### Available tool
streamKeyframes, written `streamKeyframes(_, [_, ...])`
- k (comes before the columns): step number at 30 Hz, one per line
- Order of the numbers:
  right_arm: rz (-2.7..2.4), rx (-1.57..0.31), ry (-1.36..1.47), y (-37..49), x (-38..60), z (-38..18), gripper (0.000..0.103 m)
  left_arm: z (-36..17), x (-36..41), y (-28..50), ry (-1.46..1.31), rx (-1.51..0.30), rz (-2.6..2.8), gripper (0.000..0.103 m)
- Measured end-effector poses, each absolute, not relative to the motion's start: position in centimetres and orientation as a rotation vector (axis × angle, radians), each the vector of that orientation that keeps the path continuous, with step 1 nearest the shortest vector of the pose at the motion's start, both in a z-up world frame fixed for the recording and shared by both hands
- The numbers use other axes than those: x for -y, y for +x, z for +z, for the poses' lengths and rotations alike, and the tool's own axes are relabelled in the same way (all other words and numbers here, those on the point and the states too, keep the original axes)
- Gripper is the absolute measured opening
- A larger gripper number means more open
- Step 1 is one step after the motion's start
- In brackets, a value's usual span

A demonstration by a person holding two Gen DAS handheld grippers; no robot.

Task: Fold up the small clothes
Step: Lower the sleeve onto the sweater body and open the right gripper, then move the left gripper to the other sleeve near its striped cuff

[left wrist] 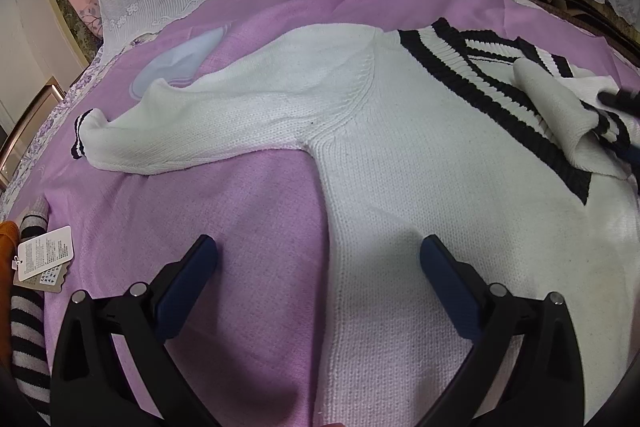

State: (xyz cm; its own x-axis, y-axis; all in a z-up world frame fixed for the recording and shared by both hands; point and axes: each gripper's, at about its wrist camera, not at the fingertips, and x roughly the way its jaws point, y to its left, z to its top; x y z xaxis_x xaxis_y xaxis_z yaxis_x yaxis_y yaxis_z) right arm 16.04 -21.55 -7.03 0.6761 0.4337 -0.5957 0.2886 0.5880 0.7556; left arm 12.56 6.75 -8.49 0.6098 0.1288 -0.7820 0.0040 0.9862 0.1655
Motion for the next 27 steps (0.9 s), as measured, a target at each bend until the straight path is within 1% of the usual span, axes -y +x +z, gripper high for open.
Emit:
streamKeyframes(3, [0.084, -0.785, 0.827, 17.7, 19.4, -4.6, 0.013, -8.4, -6.9, 12.7, 0.154, -0.914, 0.076, 0.099])
streamKeyframes(5, [0.169, -0.74, 0.722, 19.3, 16.1, -2.2, 0.012, -8.4, -6.9, 12.6, 0.151, -0.914, 0.079, 0.099])
streamKeyframes(6, [0.244, -0.741, 0.687, 20.2, 14.4, -1.5, 0.015, -8.4, -7.0, 12.6, 0.149, -0.915, 0.078, 0.099])
streamKeyframes(7, [0.378, -0.782, 0.636, 21.6, 11.6, -1.0, 0.019, -8.4, -7.0, 12.7, 0.147, -0.916, 0.077, 0.099])
streamKeyframes(8, [0.462, -0.815, 0.601, 22.3, 9.7, -0.9, 0.025, -8.4, -7.1, 12.7, 0.143, -0.917, 0.074, 0.099])
streamKeyframes(9, [0.506, -0.83, 0.573, 22.6, 8.2, -0.7, 0.036, -8.4, -7.2, 12.8, 0.14, -0.919, 0.071, 0.099])
streamKeyframes(11, [0.502, -0.779, 0.535, 21.9, 7.1, -0.1, 0.043, -8.3, -7.3, 12.7, 0.131, -0.922, 0.066, 0.099])
streamKeyframes(13, [0.493, -0.741, 0.524, 21.1, 7.8, 0.0, 0.044, -8.3, -7.4, 12.7, 0.124, -0.924, 0.064, 0.099])
streamKeyframes(17, [0.349, -0.731, 0.451, 19.6, 10.6, -0.6, 0.044, -8.3, -7.3, 12.8, 0.125, -0.925, 0.066, 0.099])
streamKeyframes(21, [0.258, -0.772, 0.349, 18.6, 10.9, -2.5, 0.044, -8.3, -7.4, 12.8, 0.121, -0.924, 0.066, 0.099])
streamKeyframes(23, [0.262, -0.825, 0.303, 18.7, 10.0, -4.1, 0.045, -8.2, -7.4, 12.8, 0.116, -0.922, 0.065, 0.099])
streamKeyframes(24, [0.265, -0.86, 0.283, 19.0, 9.5, -4.9, 0.051, -8.2, -7.5, 12.8, 0.113, -0.922, 0.066, 0.099])
streamKeyframes(25, [0.276, -0.89, 0.259, 19.5, 8.8, -5.9, 0.053, -8.2, -7.5, 12.8, 0.108, -0.92, 0.066, 0.099])
streamKeyframes(27, [0.274, -0.862, 0.22, 19.3, 8.2, -5.9, 0.058, -8.1, -7.7, 12.9, 0.095, -0.918, 0.065, 0.099])
